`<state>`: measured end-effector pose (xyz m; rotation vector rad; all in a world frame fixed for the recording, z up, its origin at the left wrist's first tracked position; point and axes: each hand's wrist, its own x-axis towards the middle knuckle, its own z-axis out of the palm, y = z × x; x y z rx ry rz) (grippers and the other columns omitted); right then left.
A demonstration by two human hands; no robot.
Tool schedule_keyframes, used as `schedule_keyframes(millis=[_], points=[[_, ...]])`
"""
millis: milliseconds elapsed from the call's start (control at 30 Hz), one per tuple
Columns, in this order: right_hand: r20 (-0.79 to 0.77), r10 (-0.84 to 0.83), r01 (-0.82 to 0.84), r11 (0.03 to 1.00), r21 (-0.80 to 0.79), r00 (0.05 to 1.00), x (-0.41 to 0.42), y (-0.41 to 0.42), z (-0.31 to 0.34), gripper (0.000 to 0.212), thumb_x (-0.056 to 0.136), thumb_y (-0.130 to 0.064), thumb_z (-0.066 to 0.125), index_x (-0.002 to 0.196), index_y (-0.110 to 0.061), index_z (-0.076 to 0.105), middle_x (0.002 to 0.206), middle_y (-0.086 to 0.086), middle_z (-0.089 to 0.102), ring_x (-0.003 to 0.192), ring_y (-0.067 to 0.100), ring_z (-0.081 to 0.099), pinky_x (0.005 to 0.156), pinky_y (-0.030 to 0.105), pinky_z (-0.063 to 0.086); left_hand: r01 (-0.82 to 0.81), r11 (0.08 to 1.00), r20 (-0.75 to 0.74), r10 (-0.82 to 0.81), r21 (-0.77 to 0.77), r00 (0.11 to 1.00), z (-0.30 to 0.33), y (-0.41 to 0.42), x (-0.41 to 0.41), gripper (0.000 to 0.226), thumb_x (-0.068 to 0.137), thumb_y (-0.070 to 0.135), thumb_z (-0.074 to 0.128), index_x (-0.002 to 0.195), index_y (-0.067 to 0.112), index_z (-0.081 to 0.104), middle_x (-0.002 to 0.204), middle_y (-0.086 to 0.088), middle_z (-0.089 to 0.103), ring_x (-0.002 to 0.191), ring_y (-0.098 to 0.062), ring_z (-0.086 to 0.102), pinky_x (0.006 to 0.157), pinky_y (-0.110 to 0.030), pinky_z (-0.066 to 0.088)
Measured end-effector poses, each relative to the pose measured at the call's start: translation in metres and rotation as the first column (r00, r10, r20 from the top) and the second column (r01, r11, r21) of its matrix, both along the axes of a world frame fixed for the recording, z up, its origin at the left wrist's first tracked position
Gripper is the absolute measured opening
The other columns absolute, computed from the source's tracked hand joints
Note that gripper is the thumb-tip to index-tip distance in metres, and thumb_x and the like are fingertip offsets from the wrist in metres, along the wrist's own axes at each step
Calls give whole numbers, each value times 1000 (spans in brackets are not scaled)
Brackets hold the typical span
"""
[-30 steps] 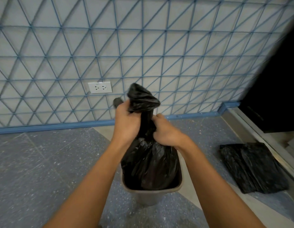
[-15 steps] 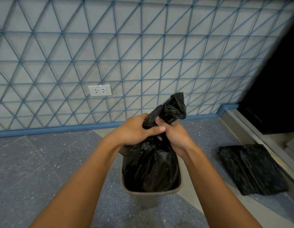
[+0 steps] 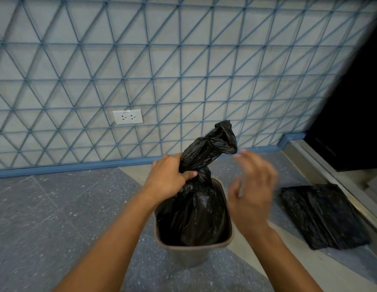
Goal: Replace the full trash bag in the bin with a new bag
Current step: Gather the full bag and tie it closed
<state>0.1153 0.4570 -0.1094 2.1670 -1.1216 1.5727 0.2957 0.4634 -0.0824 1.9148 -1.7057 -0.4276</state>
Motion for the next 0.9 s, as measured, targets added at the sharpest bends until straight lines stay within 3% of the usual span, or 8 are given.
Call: schedule_keyframes(millis=[167, 300, 433, 500, 600, 700, 767, 900], points=[[-755, -129, -53, 976, -212, 642, 26, -26, 19, 50, 92, -13, 32, 142, -19, 35, 139, 0, 54, 132, 23, 44, 113, 54, 12, 124, 992, 51, -125, 25, 991, 0, 4, 0, 42, 85, 30, 58, 126, 19, 52, 116, -11, 63, 111, -31, 54, 92, -45, 44], [-904, -48, 3, 999, -52, 425, 11, -72, 51, 34, 81, -11, 33, 96, -11, 64, 70, 3, 67, 70, 24, 67, 88, 47, 51, 45, 991, 131, -62, 129, 989, -2, 5, 4, 38, 86, 44, 57, 118, 22, 51, 105, -10, 50, 110, -34, 48, 94, -40, 41], [-950, -45, 134, 991, -4, 309, -12, -91, 60, 22, 81, -9, 41, 95, -10, 59, 80, 8, 63, 77, 27, 61, 76, 41, 48, 58, 996, 162, -69, 73, 984, -6, 6, 0, 33, 88, 46, 53, 111, 23, 51, 92, 0, 40, 107, -32, 48, 85, -37, 39], [-922, -40, 277, 958, 75, 386, -27, -102, 59, 25, 84, -7, 41, 105, -10, 53, 100, 11, 59, 97, 29, 54, 86, 44, 40, 64, 997, 151, -69, 41, 986, -6, 5, 1, 31, 87, 44, 55, 108, 21, 53, 87, 5, 39, 108, -28, 47, 81, -35, 36], [-710, -147, 467, 839, 279, 689, -50, -99, 56, 43, 78, 5, 51, 119, -9, 51, 121, 15, 51, 114, 34, 43, 92, 47, 34, 80, 997, 142, -78, -6, 987, -7, 2, 7, 31, 86, 43, 59, 103, 17, 56, 87, 9, 42, 105, -22, 44, 78, -34, 36], [-255, -184, 245, 942, 230, 949, -34, -48, 36, 54, 66, 14, 53, 119, 1, 56, 120, 24, 57, 112, 37, 46, 92, 47, 38, 42, 999, 149, -39, -16, 988, -7, -2, 9, 40, 82, 50, 60, 102, 16, 57, 91, 8, 40, 102, -17, 40, 78, -33, 39], [-118, -39, 55, 990, 133, 992, -1, 2, 10, 47, 76, 4, 48, 123, -1, 51, 124, 24, 57, 117, 34, 45, 99, 50, 36, 1, 1000, 139, 1, -18, 990, -5, -4, 7, 42, 79, 50, 62, 102, 15, 59, 94, 6, 44, 105, -18, 42, 82, -35, 42], [-207, 30, 25, 967, 255, 978, 49, 45, -20, 61, 82, -12, 44, 141, -9, 29, 148, 14, 26, 136, 32, 31, 111, 52, 25, -37, 999, 129, 38, -11, 991, -1, -3, -1, 30, 80, 42, 62, 84, 16, 49, 94, -5, 55, 103, -25, 49, 73, -35, 41]])
